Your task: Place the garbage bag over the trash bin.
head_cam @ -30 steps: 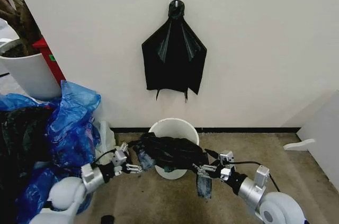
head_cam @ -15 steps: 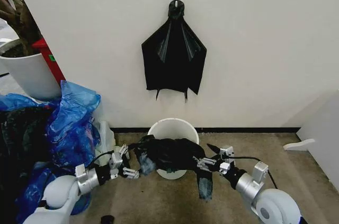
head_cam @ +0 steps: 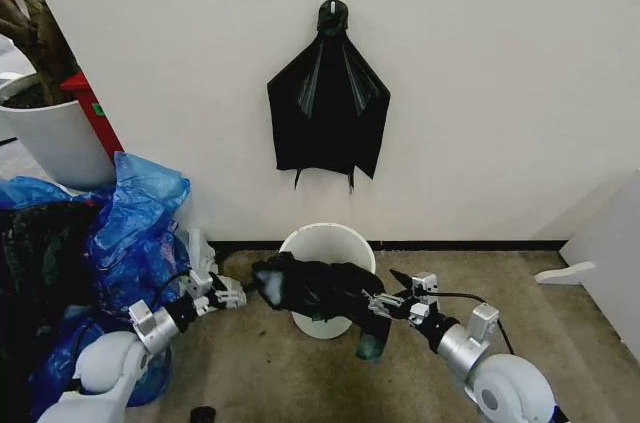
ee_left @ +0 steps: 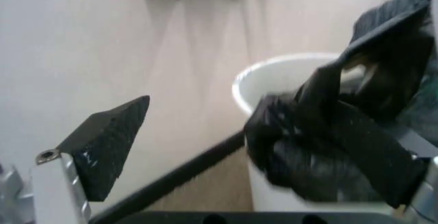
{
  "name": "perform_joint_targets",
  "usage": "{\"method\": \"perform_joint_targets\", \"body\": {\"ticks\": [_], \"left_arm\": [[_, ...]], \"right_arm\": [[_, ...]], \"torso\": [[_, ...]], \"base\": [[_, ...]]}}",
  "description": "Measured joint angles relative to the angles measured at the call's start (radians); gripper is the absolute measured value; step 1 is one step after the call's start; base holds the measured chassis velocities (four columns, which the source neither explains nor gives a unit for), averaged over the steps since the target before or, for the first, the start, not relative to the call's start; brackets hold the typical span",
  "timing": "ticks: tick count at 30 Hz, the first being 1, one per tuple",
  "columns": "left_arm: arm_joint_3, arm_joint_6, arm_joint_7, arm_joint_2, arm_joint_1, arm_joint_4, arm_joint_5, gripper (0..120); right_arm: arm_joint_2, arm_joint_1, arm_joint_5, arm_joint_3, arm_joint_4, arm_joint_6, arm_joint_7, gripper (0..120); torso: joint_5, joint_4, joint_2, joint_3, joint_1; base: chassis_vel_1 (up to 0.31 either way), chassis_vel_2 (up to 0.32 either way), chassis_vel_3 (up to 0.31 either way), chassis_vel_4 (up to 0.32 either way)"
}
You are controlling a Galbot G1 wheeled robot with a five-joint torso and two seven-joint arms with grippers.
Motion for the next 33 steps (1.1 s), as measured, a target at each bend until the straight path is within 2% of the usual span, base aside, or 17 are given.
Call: {"method": "perform_joint_targets", "body": {"ticks": [4, 11, 13, 17, 18, 21, 23, 26, 28, 29, 30, 32, 33], "left_arm": [[-0.059, -0.022, 0.094, 0.003, 0.007, 0.025, 0.044, 100], [-0.139, -0.079, 0.145, -0.005, 0.000, 0.100, 0.126, 100], [-0.146, -0.089, 0.136, -0.005, -0.001, 0.109, 0.132, 100], [-0.134, -0.071, -0.017, -0.012, 0.006, 0.088, 0.065, 100], [-0.134, -0.071, -0.017, -0.012, 0.006, 0.088, 0.065, 100], [-0.103, 0.001, -0.201, -0.034, 0.031, -0.002, -0.045, 100], [-0.094, 0.071, -0.308, -0.048, 0.049, -0.102, -0.116, 100], [-0.093, 0.108, -0.355, -0.054, 0.066, -0.162, -0.153, 100], [-0.097, 0.177, -0.427, -0.065, 0.112, -0.268, -0.206, 100], [-0.100, 0.198, -0.452, -0.067, 0.130, -0.295, -0.218, 100], [-0.103, 0.236, -0.489, -0.070, 0.156, -0.330, -0.236, 100], [-0.105, 0.295, -0.540, -0.074, 0.193, -0.384, -0.258, 100], [-0.105, 0.295, -0.540, -0.074, 0.193, -0.384, -0.258, 100]], "right_arm": [[-0.003, 0.005, 0.002, -0.003, -0.006, 0.000, 0.005, 100], [-0.006, 0.019, 0.013, -0.009, -0.012, 0.000, 0.016, 100], [-0.007, 0.019, 0.013, -0.007, -0.012, 0.000, 0.016, 100], [-0.012, 0.025, 0.012, 0.004, 0.002, -0.001, 0.025, 100], [-0.012, 0.025, 0.012, 0.004, 0.002, -0.001, 0.025, 100], [-0.029, 0.050, 0.020, 0.006, 0.030, -0.028, 0.090, 100], [-0.049, 0.085, 0.033, 0.007, 0.048, -0.069, 0.162, 100], [-0.065, 0.117, 0.040, 0.002, 0.049, -0.100, 0.199, 100], [-0.094, 0.226, 0.064, -0.025, 0.025, -0.185, 0.256, 100], [-0.103, 0.268, 0.084, -0.039, 0.011, -0.212, 0.274, 100], [-0.113, 0.322, 0.112, -0.056, -0.006, -0.249, 0.293, 100], [-0.128, 0.405, 0.170, -0.085, -0.031, -0.321, 0.317, 100], [-0.128, 0.405, 0.170, -0.085, -0.031, -0.321, 0.317, 100]], "torso": [[0.0001, 0.0000, 0.000, 0.000, 0.000], [-0.0001, 0.0002, 0.000, 0.000, 0.000], [-0.0001, 0.0002, 0.000, 0.000, 0.000], [0.0001, 0.0000, 0.000, 0.000, 0.000], [0.0001, 0.0000, 0.000, 0.000, 0.000], [-0.0001, -0.0002, 0.000, 0.000, 0.000], [0.0002, 0.0000, 0.000, 0.000, 0.000], [0.0005, -0.0008, 0.000, 0.000, 0.000], [0.0002, 0.0000, 0.000, 0.000, 0.000], [0.0007, -0.0005, 0.000, 0.000, 0.000], [0.0010, 0.0005, 0.000, 0.000, 0.000], [0.0000, 0.0007, 0.000, 0.000, 0.000], [0.0000, 0.0007, 0.000, 0.000, 0.000]], "base": [[0.000, 0.000, 0.000, 0.000], [0.000, 0.000, 0.000, 0.000], [0.000, 0.000, 0.000, 0.000], [0.000, 0.000, 0.000, 0.000], [0.000, 0.000, 0.000, 0.000], [0.000, 0.000, 0.000, 0.000], [0.000, 0.000, 0.000, 0.000], [0.000, 0.000, 0.000, 0.000], [0.000, 0.000, 0.000, 0.000], [0.000, 0.000, 0.000, 0.000], [0.000, 0.000, 0.000, 0.000], [0.000, 0.000, 0.000, 0.000], [0.000, 0.000, 0.000, 0.000]]}}
